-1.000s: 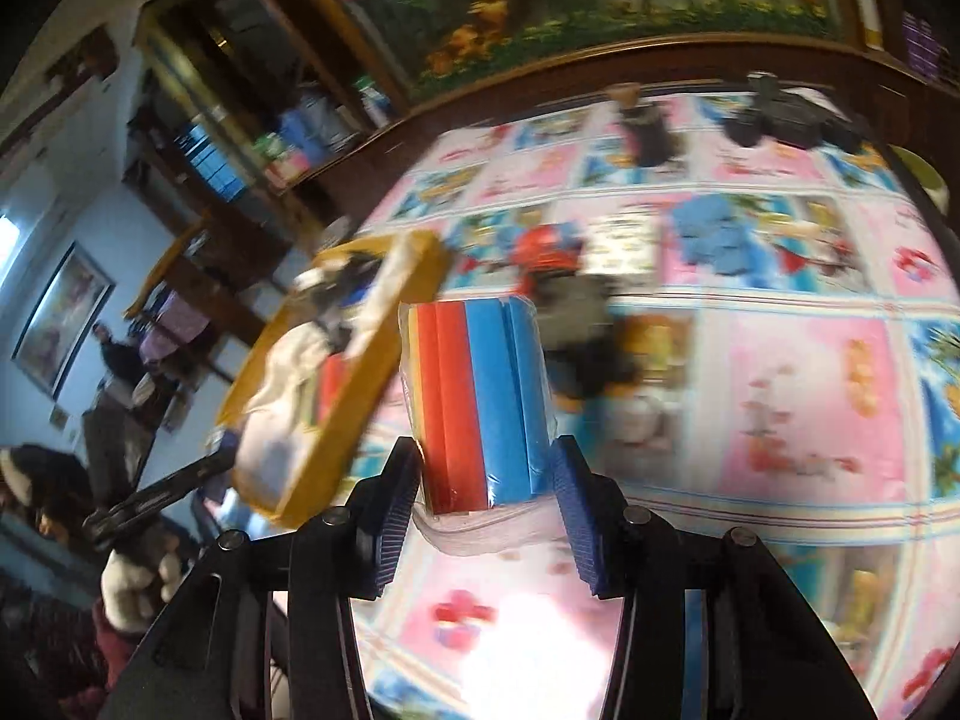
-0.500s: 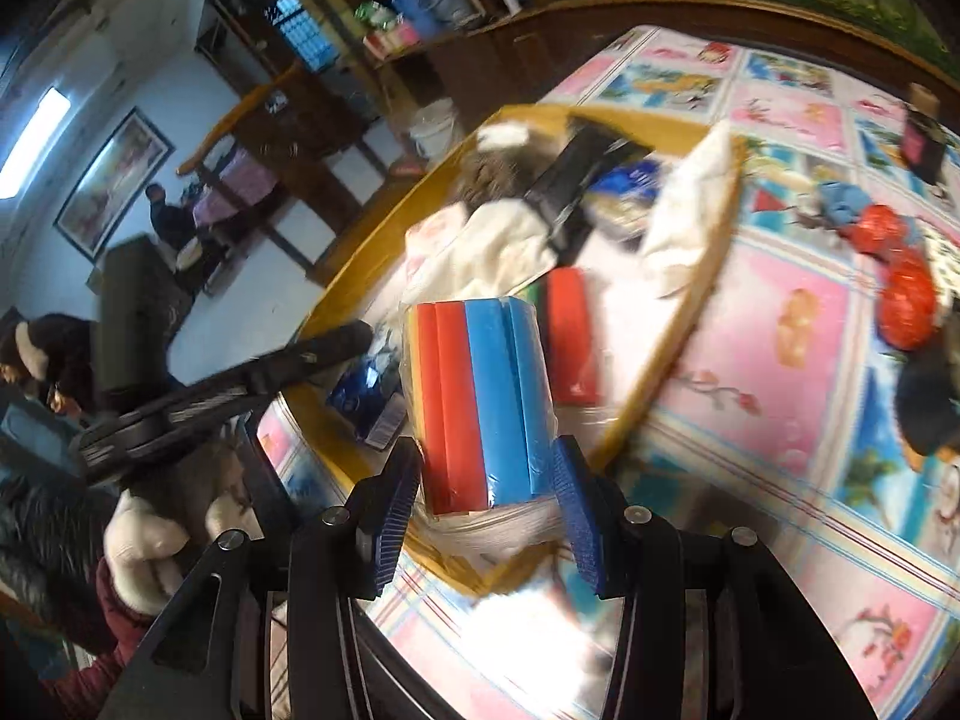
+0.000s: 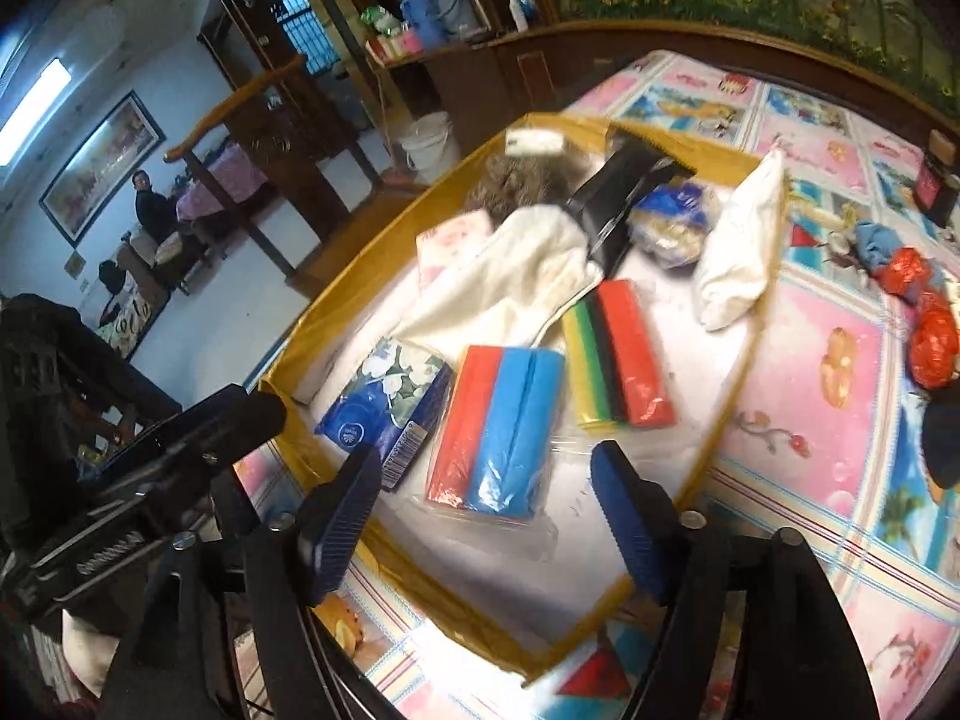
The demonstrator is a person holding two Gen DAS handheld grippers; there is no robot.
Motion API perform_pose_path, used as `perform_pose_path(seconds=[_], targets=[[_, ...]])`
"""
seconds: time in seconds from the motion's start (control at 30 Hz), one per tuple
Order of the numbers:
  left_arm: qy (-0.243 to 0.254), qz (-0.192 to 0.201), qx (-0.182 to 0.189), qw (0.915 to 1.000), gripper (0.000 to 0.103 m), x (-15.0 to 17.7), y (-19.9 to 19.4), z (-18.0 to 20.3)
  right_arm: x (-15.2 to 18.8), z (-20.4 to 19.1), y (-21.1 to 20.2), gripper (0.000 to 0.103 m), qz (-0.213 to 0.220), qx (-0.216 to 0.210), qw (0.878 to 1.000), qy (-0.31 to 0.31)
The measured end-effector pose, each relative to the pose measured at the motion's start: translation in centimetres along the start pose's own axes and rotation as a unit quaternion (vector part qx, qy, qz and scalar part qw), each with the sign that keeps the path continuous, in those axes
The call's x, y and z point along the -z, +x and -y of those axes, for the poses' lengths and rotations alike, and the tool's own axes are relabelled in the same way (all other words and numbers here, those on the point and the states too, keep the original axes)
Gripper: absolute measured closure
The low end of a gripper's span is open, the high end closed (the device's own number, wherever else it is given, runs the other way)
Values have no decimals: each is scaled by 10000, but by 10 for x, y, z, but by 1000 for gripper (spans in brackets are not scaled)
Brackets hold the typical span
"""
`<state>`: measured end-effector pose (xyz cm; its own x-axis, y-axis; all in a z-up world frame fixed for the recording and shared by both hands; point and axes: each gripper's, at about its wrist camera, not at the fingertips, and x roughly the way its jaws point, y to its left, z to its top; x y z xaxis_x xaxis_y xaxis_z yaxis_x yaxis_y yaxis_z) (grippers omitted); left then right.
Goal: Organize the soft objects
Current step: 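Carry both packs into the box and open both tools, then withdraw both tools from the box back over the table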
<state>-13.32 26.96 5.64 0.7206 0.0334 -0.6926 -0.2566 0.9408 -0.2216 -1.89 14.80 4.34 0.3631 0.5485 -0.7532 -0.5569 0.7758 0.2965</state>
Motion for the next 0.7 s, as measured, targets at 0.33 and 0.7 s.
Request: perform_pose_path(seconds=[0.33, 0.7], targets=[[793, 94, -494, 9956, 37, 10, -8, 54, 51, 48, -81, 21, 647, 223, 9970, 354], [1440, 22, -636, 9875, 37, 27, -14, 111, 114, 114, -164, 20, 1040, 321, 9887, 1034]])
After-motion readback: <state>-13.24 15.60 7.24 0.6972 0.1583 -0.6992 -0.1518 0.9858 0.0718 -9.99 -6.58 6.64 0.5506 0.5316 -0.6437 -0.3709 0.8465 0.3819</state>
